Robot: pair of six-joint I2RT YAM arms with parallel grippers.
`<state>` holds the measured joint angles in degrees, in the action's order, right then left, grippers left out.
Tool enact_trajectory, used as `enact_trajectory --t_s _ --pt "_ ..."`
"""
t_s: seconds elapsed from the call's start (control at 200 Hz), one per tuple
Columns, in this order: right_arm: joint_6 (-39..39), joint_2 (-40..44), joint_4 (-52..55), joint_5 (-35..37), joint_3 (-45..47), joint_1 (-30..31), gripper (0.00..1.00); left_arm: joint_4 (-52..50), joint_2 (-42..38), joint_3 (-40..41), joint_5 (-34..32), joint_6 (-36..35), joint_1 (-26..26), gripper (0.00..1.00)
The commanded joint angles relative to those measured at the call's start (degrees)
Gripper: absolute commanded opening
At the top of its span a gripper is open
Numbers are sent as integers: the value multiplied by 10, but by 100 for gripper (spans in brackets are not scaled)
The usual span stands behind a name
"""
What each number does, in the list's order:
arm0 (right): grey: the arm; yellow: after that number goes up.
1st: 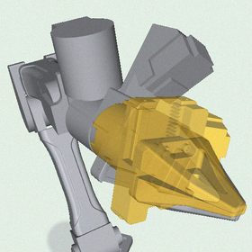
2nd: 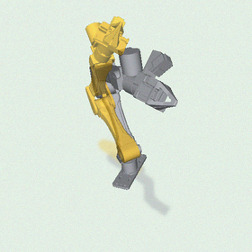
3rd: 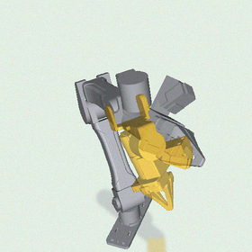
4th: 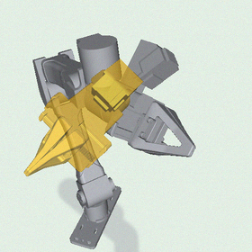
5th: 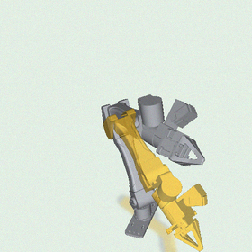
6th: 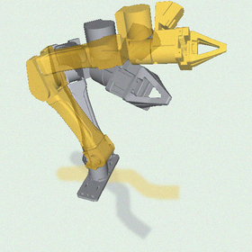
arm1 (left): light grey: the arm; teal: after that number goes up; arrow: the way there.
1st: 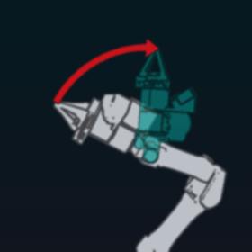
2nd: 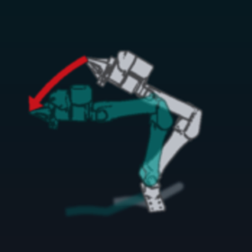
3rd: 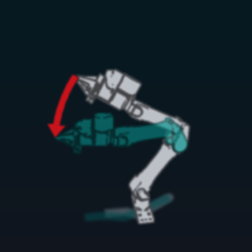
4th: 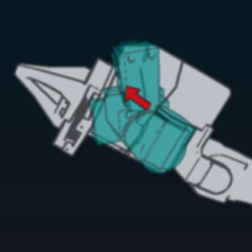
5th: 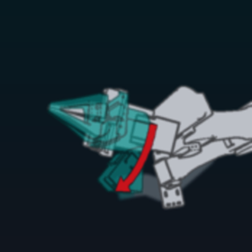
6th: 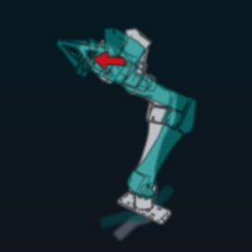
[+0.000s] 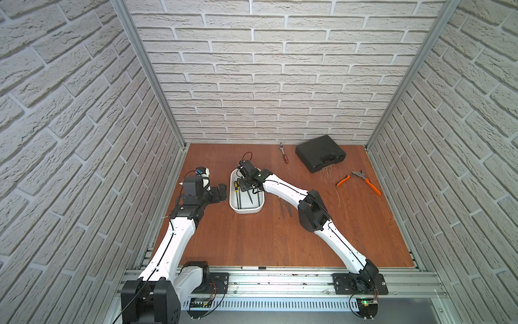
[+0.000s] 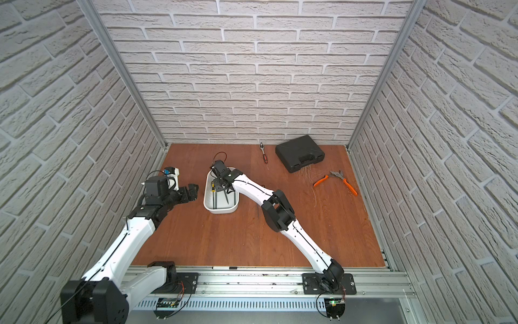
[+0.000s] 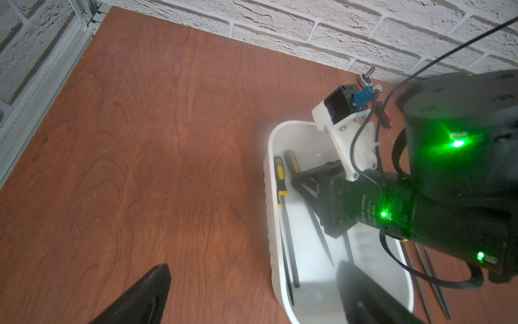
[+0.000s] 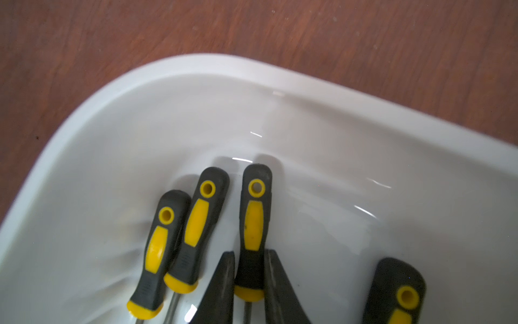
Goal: Take the file tool out of the storage box
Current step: Pick up the file tool from the storage box, then place the file tool at the center of the board.
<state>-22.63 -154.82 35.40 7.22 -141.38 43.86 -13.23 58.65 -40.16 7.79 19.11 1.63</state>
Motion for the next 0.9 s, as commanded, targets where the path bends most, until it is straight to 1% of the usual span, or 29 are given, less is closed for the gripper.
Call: enact_trajectory --t_s 0.0,0.12,0.275,0.375,0.455,0.59,0.715,0.895 --pt "-31 69 -56 -17 39 -1 3 22 -9 5 -1 -5 -2 98" --pt "-41 126 -103 -26 90 -1 3 20 -5 3 -5 -6 -2 98" --pt "-32 189 -119 -31 124 -3 3 17 -8 2 -10 -12 -3 98" --pt "-31 237 -132 -28 167 -9 3 15 -8 3 -16 -13 -3 99" --pt "-31 289 -159 -22 231 -15 2 16 -9 3 -18 -15 -2 99" --pt "-13 389 -200 9 369 -32 2 15 -6 3 -13 -14 -2 98" --pt "12 469 -180 62 470 -47 2 21 1 4 -6 -9 0 98" --pt "-4 553 -202 94 636 -90 2 22 11 2 4 -8 2 98"
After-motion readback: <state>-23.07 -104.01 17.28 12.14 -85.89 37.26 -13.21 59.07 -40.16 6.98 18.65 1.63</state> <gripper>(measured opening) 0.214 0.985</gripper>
